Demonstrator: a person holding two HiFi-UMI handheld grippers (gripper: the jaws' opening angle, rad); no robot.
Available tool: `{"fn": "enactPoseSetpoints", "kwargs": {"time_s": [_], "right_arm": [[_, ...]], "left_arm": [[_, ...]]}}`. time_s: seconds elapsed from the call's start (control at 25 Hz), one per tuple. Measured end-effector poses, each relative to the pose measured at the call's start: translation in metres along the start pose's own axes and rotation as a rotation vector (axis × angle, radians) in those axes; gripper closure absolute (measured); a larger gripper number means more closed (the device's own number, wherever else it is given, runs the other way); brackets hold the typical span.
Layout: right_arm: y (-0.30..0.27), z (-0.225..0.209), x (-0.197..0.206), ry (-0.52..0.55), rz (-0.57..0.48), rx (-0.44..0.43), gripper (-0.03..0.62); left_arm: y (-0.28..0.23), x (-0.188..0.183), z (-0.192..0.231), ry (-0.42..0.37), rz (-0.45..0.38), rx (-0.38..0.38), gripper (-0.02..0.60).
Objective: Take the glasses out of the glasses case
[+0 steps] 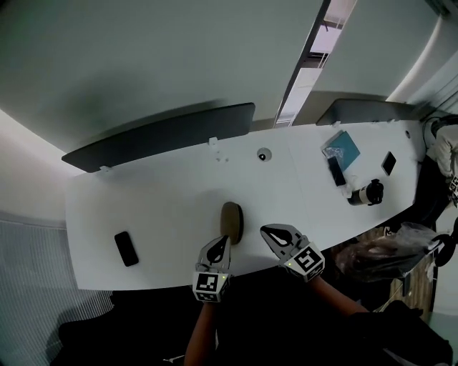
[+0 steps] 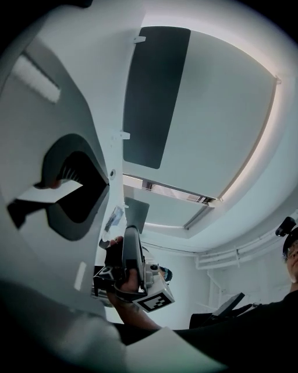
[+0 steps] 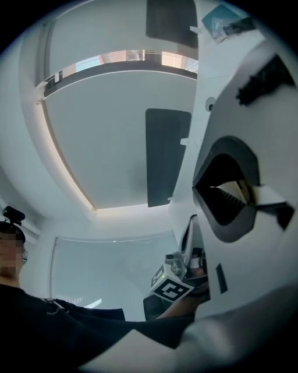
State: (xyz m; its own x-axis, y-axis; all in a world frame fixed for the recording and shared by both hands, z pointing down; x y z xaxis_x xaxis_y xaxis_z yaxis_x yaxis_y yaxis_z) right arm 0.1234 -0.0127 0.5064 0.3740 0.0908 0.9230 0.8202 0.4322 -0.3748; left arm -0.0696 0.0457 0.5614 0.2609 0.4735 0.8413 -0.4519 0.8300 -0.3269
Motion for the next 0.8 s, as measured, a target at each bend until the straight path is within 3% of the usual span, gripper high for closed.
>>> {"fn": "enactPoseSetpoints", "kwargs": {"time_s": [0.12, 0.28, 0.56, 0.6, 0.72, 0.8], "right_arm": [[-0.014, 0.006, 0.004, -0.017, 0.031, 0.0, 0.586], [-0.023, 0.013, 0.016, -0.042, 0.069, -0.029, 0.586], [-0.038, -0.008, 0.031, -0.044, 0.085, -0.04, 0.586], [-0.039, -0.01, 0.032, -0.05, 0.088, -0.04, 0.586], [-0.039, -0.005, 0.035, -0.089, 0.077, -0.035, 0.586], [-0.043, 0.001, 0.037, -0.104, 0.066, -0.026, 0.586]], "left_arm": [[-0.011, 0.004, 0.01, 0.004, 0.04, 0.005, 0.574], [-0.023, 0.015, 0.02, 0.0, 0.118, -0.045, 0.572], [-0.045, 0.034, 0.044, -0.039, 0.252, -0.098, 0.571], [-0.05, 0.036, 0.047, 0.003, 0.273, -0.086, 0.517], [-0.061, 0.037, 0.047, 0.167, 0.305, -0.058, 0.164], [-0.069, 0.036, 0.049, 0.169, 0.292, -0.088, 0.054]]}}
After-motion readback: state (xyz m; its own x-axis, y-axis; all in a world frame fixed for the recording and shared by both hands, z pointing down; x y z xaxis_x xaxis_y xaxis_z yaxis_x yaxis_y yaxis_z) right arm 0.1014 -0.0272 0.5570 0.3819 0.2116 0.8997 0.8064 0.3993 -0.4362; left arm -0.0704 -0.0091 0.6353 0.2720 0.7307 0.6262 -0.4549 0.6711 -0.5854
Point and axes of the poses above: the fingertips, and each gripper's own axes: y backward along the fingers, z to its left, x out of its underside, the point moved 8 cm from there along y, backward along the fingers, and after that the axes turned 12 degrees about y, right-handed, at the moved point
